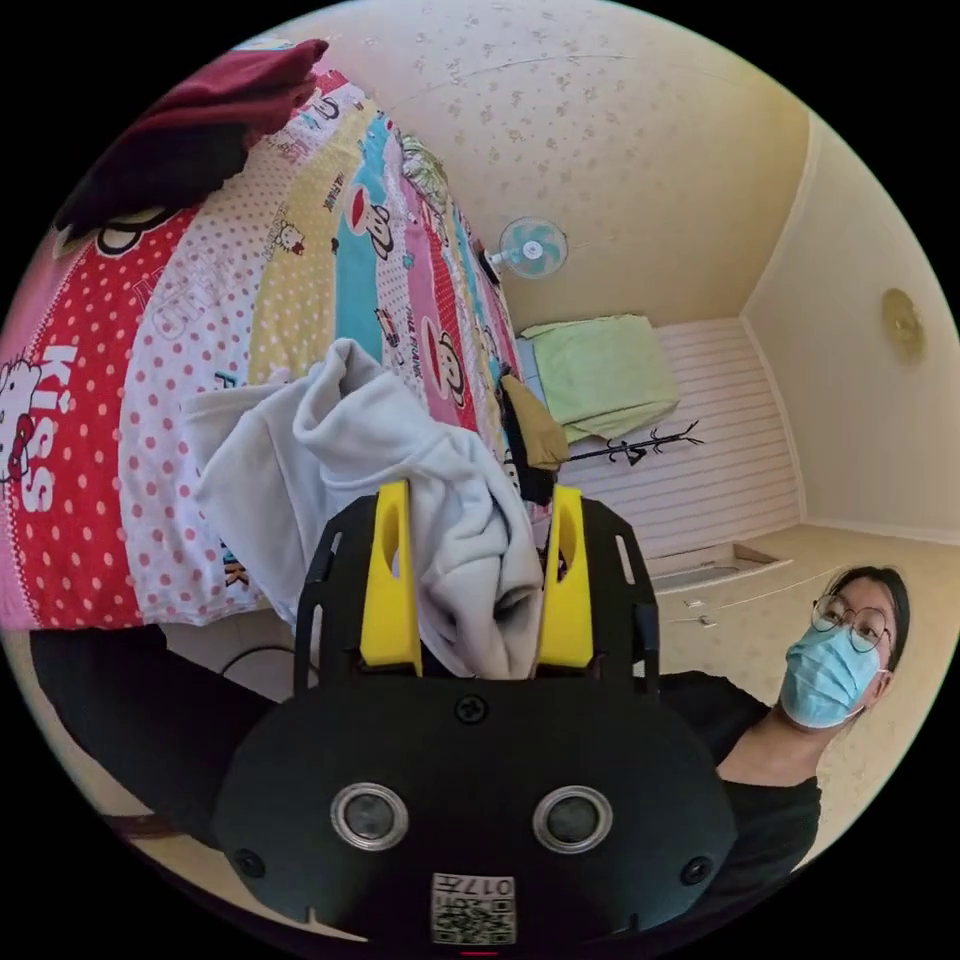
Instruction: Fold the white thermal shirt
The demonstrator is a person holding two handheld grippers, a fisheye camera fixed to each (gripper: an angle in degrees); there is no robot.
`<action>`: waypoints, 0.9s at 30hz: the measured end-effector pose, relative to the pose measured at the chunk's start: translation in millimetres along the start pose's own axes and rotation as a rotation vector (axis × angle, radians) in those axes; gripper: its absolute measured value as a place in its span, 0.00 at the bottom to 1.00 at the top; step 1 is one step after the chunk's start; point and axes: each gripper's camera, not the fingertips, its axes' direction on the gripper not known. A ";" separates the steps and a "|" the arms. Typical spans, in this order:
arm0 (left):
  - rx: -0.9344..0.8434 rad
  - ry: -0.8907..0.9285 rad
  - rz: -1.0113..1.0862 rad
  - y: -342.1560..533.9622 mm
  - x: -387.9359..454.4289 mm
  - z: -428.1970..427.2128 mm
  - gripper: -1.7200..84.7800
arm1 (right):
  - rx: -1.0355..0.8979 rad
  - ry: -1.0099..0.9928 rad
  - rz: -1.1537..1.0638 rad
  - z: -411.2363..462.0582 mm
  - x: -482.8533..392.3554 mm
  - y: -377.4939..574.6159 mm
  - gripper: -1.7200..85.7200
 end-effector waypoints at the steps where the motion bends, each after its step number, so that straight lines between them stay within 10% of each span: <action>1: -0.015 0.008 -0.020 -0.9 -6.2 4.4 0.23 | 0.026 -0.055 0.016 2.9 7.1 11.0 0.06; 9: 0.024 0.353 0.177 3.0 12.4 -10.8 0.11 | -0.098 -0.164 -0.160 -32.1 -16.0 55.5 0.07; 14: 0.016 0.380 0.394 -12.9 68.8 -43.4 0.04 | 0.249 -0.003 -0.272 -108.0 -35.1 72.3 0.06; 17: -0.020 0.332 0.302 -31.7 58.0 -30.4 0.02 | 0.346 0.388 -0.104 -112.1 -11.9 63.1 0.16; 21: 0.013 0.347 0.165 -38.3 17.7 -8.0 0.03 | 0.082 0.178 0.079 -63.6 59.9 39.8 0.19; 27: 0.140 0.290 -0.005 -24.3 -27.9 -17.8 0.13 | 0.214 0.162 0.134 -67.3 81.7 67.3 0.11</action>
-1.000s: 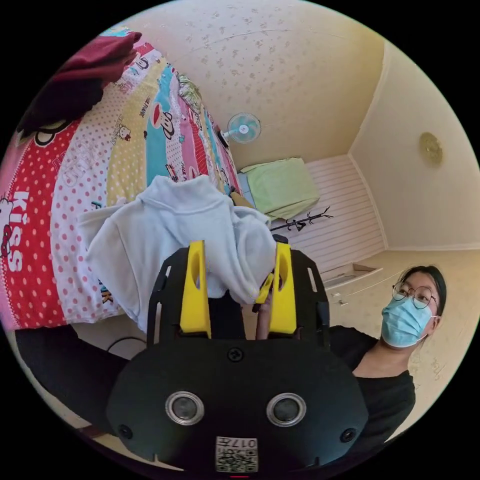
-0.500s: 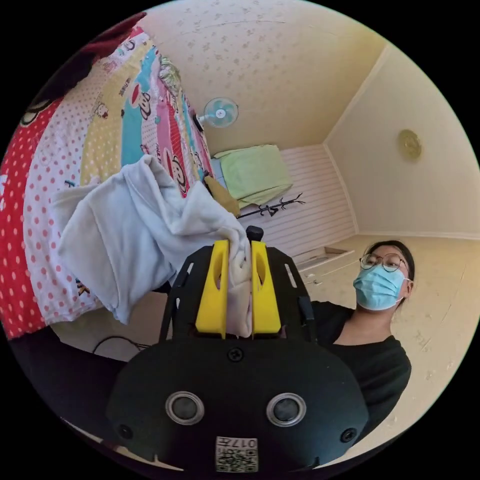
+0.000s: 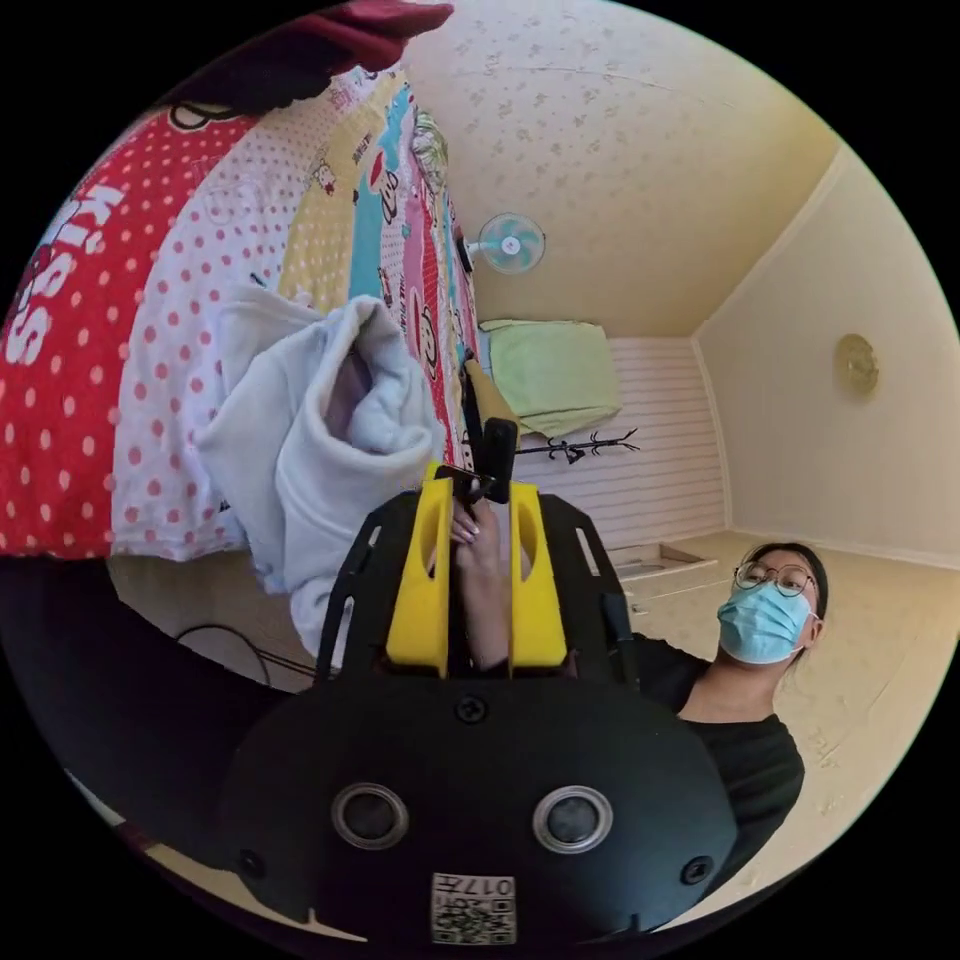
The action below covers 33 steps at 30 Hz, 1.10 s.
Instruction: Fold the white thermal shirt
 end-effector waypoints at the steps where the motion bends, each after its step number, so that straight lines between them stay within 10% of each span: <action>1: 0.038 -0.018 -0.005 1.8 -0.8 -8.5 0.13 | 0.023 -0.007 0.003 -4.3 3.7 3.9 0.11; 11: -0.113 -0.365 -0.001 -12.9 13.4 17.1 0.22 | 0.082 -0.135 0.057 -23.3 35.5 20.7 0.10; 20: -0.025 0.406 -0.097 -35.9 -32.0 33.3 0.09 | 0.081 -0.301 0.029 -58.3 37.5 39.4 0.10; 33: -0.167 0.171 0.172 -63.8 56.4 32.1 0.06 | 0.136 -0.248 -0.057 -91.4 -15.7 85.6 0.10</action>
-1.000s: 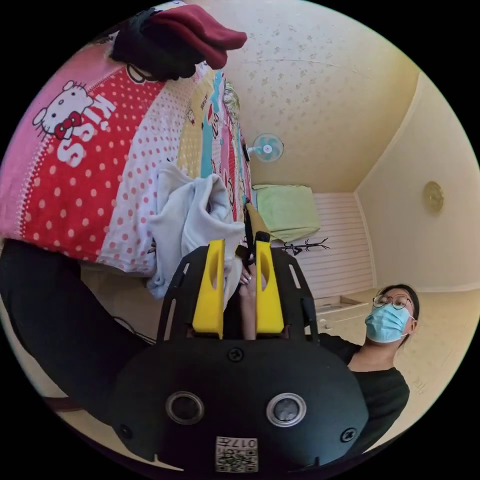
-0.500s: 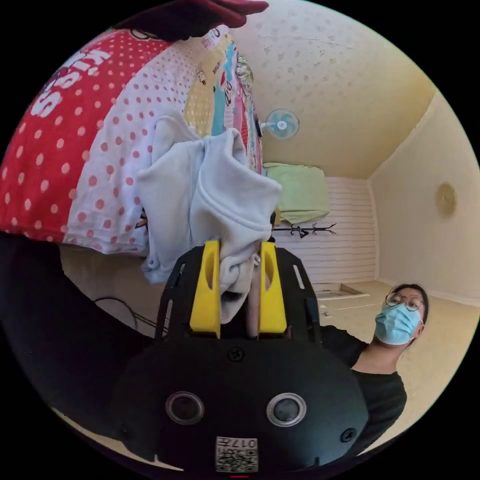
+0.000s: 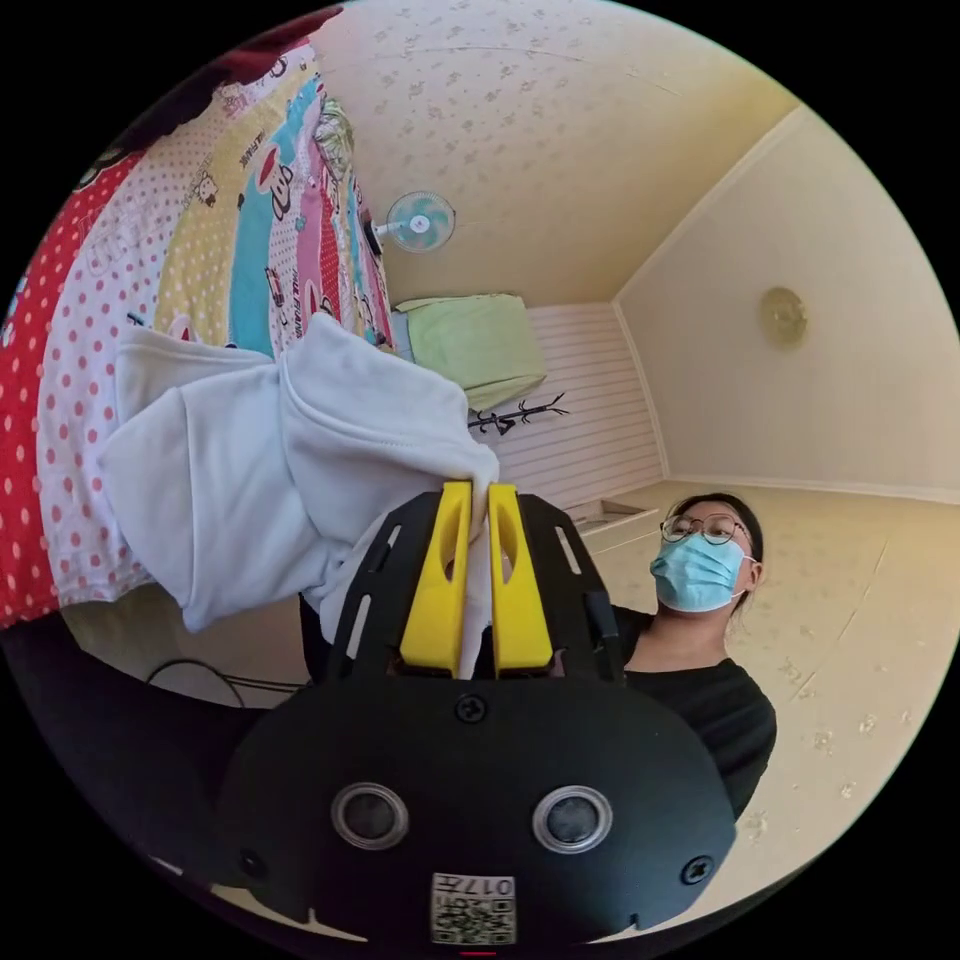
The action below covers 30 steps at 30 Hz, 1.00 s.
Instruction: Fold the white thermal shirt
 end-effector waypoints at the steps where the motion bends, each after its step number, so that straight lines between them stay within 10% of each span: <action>1: 0.004 -0.012 -0.001 0.1 0.0 0.7 0.06 | 0.011 -0.022 0.021 -4.4 5.8 2.1 0.09; 13: 0.100 0.044 -0.102 11.2 -53.5 -0.4 0.07 | 0.028 0.105 0.000 -34.6 -16.0 13.4 0.05; 17: 0.115 0.221 -0.118 14.1 -75.5 12.8 0.22 | 0.133 0.082 0.047 -33.0 -13.9 9.9 0.05; 30: 0.040 -0.377 -0.236 80.5 -118.3 19.9 0.21 | 0.271 -0.042 0.114 -9.5 -30.0 -7.3 0.05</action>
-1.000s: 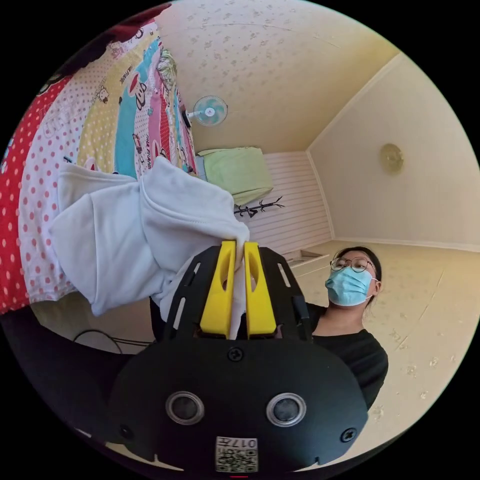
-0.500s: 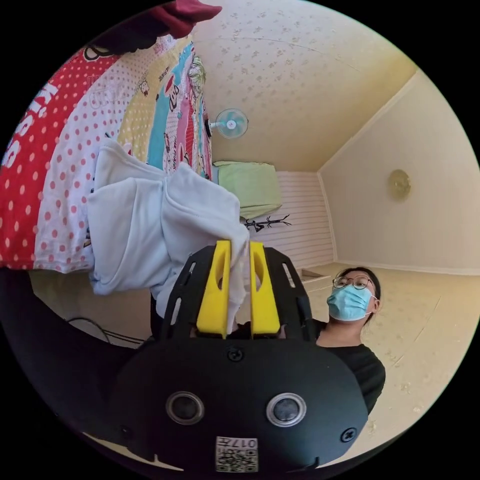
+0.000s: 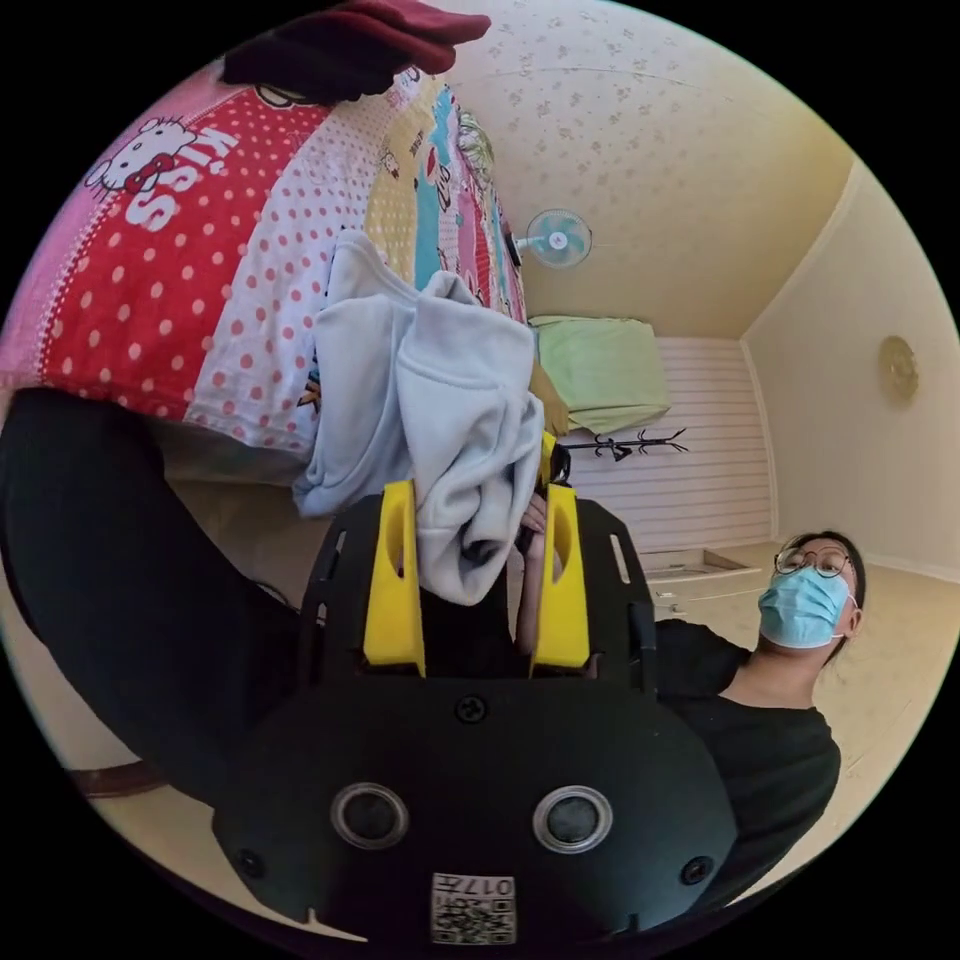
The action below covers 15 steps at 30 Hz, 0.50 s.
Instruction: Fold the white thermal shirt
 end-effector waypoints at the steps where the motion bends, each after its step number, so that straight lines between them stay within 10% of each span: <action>1: 0.000 -0.028 -0.008 1.9 -3.0 2.0 0.21 | 0.016 0.000 0.010 0.4 -3.1 0.8 0.05; 15: 0.045 0.952 0.146 21.8 -64.1 4.7 0.08 | -0.184 -0.092 -0.273 27.6 -117.7 20.5 0.05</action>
